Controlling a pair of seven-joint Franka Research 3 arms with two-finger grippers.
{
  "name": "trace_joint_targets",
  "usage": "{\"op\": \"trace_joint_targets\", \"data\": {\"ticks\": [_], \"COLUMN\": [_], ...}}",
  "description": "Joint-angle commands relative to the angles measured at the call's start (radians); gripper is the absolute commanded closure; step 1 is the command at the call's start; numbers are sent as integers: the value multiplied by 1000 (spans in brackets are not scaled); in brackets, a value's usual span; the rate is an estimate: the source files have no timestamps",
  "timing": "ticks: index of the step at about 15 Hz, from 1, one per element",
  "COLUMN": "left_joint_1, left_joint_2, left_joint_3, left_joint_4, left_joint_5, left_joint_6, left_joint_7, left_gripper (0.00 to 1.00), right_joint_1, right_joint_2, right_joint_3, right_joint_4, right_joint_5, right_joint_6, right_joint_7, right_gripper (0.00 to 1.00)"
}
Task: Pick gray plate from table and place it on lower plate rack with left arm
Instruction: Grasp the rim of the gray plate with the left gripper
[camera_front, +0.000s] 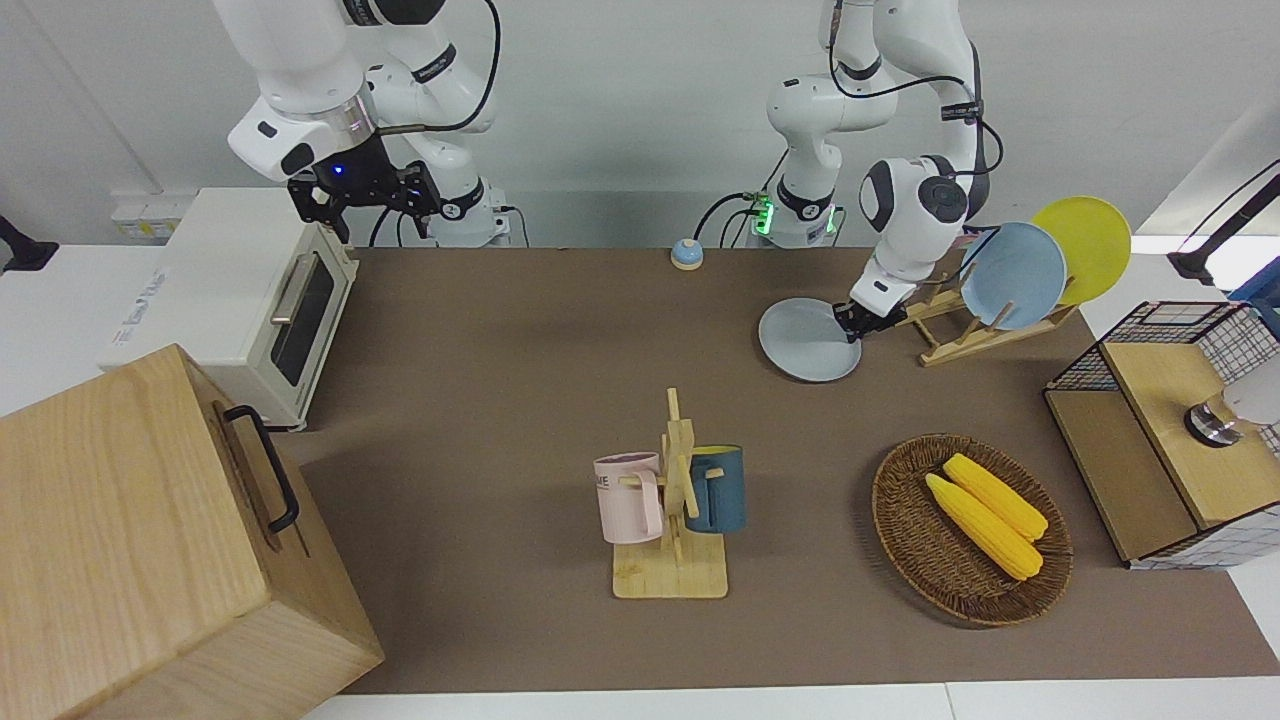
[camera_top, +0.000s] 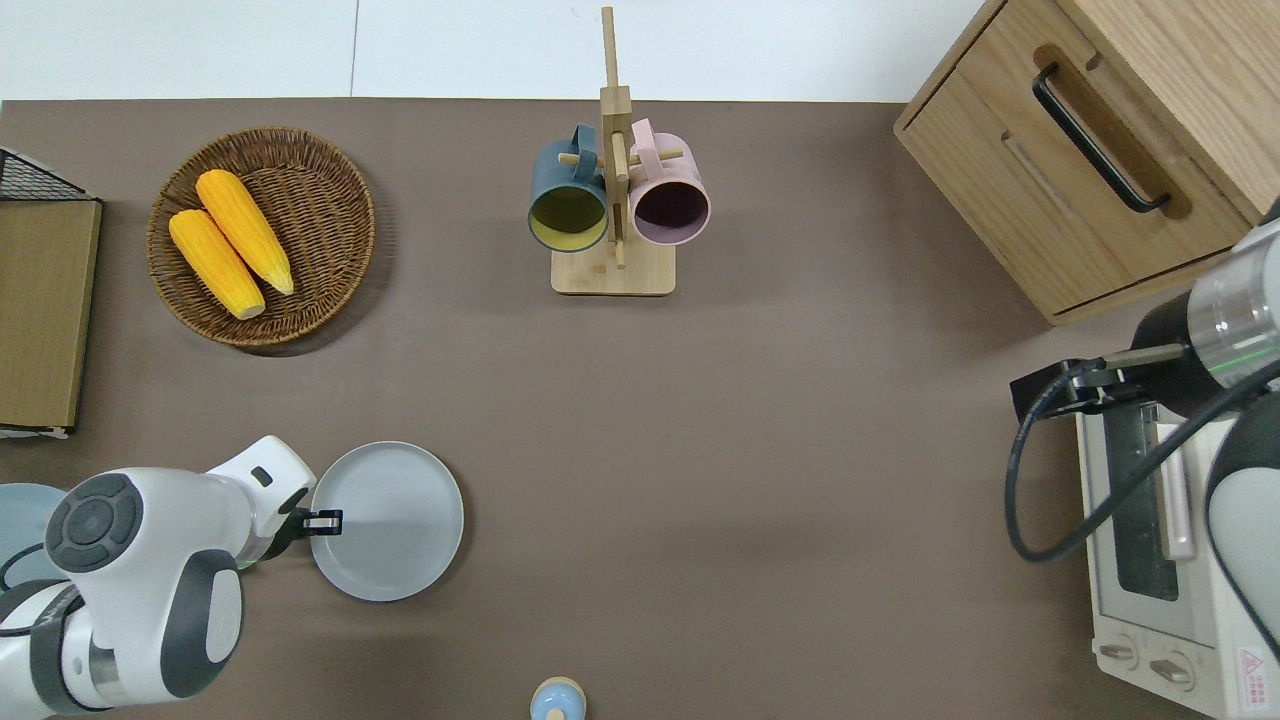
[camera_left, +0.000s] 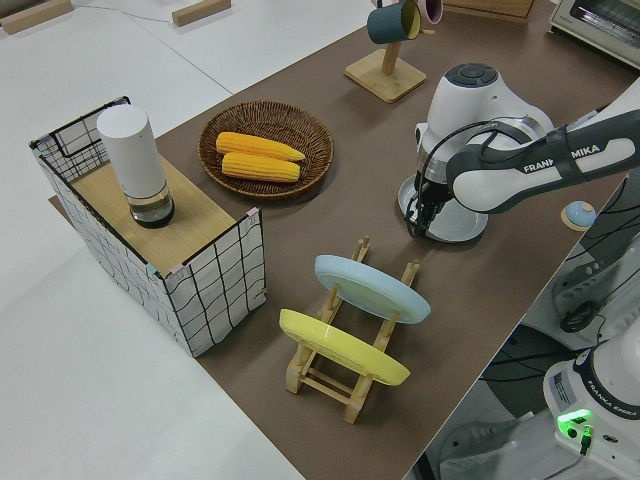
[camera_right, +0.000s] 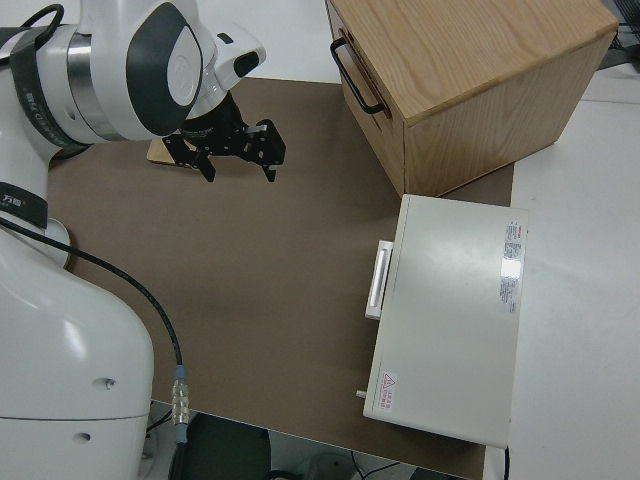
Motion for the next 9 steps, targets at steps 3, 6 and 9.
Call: {"op": "trace_joint_targets", "data": {"ticks": [3, 6, 9], "left_joint_1": [0, 1, 3], "left_joint_2": [-11, -18, -24], "left_joint_3": [8, 10, 16], "left_joint_4": [52, 150, 270], "left_joint_5": [-5, -5, -5], "left_joint_6": [-34, -147, -298], "left_joint_7": [-4, -9, -11], "left_gripper": [1000, 1000, 1000], "right_joint_1": [-23, -23, -23], "right_joint_2": [-2, -2, -4], "right_joint_3": [21, 20, 20], "right_joint_4": [7, 6, 7], "right_joint_5": [-6, -6, -6], "right_joint_6": [-11, -11, -11], "right_joint_7": [12, 12, 12], "right_gripper": [17, 17, 17]}}
